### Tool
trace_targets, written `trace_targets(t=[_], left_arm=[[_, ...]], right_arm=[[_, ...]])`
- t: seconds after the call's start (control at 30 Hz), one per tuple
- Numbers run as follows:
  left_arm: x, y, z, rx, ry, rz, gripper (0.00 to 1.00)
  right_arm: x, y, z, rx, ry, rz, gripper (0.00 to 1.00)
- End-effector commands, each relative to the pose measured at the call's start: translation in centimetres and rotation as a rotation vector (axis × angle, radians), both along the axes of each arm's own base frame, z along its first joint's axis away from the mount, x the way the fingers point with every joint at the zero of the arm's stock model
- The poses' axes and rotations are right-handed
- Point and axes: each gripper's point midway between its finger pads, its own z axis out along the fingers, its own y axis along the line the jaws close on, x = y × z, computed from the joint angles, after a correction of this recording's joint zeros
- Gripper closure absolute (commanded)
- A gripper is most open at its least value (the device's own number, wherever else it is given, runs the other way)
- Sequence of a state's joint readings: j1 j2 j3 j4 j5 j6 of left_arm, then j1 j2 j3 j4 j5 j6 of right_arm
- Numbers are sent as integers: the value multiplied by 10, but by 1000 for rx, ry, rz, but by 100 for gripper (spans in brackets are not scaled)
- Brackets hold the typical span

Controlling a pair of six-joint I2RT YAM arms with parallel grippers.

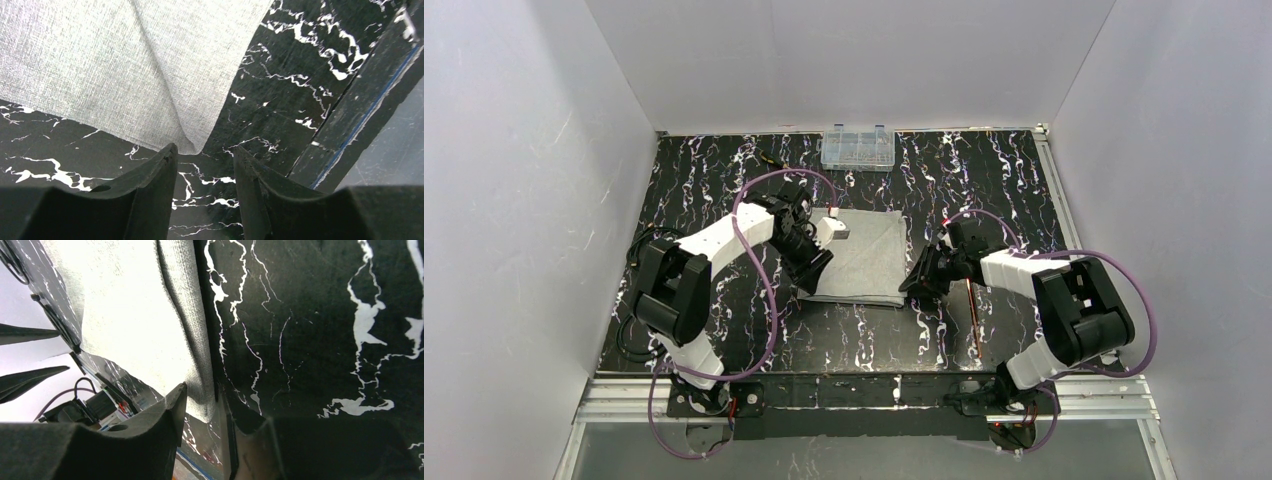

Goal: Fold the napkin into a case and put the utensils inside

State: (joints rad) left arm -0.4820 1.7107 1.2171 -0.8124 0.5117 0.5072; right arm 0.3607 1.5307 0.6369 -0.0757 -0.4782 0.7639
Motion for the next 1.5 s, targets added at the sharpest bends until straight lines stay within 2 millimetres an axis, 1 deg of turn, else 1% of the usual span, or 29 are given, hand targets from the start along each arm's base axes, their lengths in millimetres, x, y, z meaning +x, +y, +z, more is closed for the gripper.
trace_targets(t=[0.0,0.17,0.3,0.47,0.63,0.67,0.7,0.77,0.97,1.07,1.27,1.47], left_arm=[[-1,13,-14,66,-30,-24,58],[9,24,-25,128,-90,-6,64],[11,24,-27,129,-106,3,66],[10,23,-25,120,-103,4,66],[8,22,-22,106,-97,6,67],[7,21,-21,101,-95,7,67],[7,20,-20,97,-93,7,67],[6,19,-19,92,-87,6,67],[5,18,-17,83,-86,6,67],[4,18,-16,80,-83,6,67],[3,13,-4,53,-77,9,67],[5,8,12,24,-85,17,67]], right_arm=[[3,5,3,32,-23,6,67],[5,6,11,43,-37,6,87],[4,4,16,26,-46,7,94],[3,1,23,11,-56,4,95],[1,-1,29,6,-68,5,93],[0,-2,30,4,-69,7,92],[0,-3,30,-2,-69,8,89],[-2,-5,26,-22,-59,17,78],[-2,-6,24,-35,-53,23,76],[-4,-6,22,-39,-44,27,77],[-5,-4,25,-30,-53,23,88],[-7,0,23,-17,-38,14,97]])
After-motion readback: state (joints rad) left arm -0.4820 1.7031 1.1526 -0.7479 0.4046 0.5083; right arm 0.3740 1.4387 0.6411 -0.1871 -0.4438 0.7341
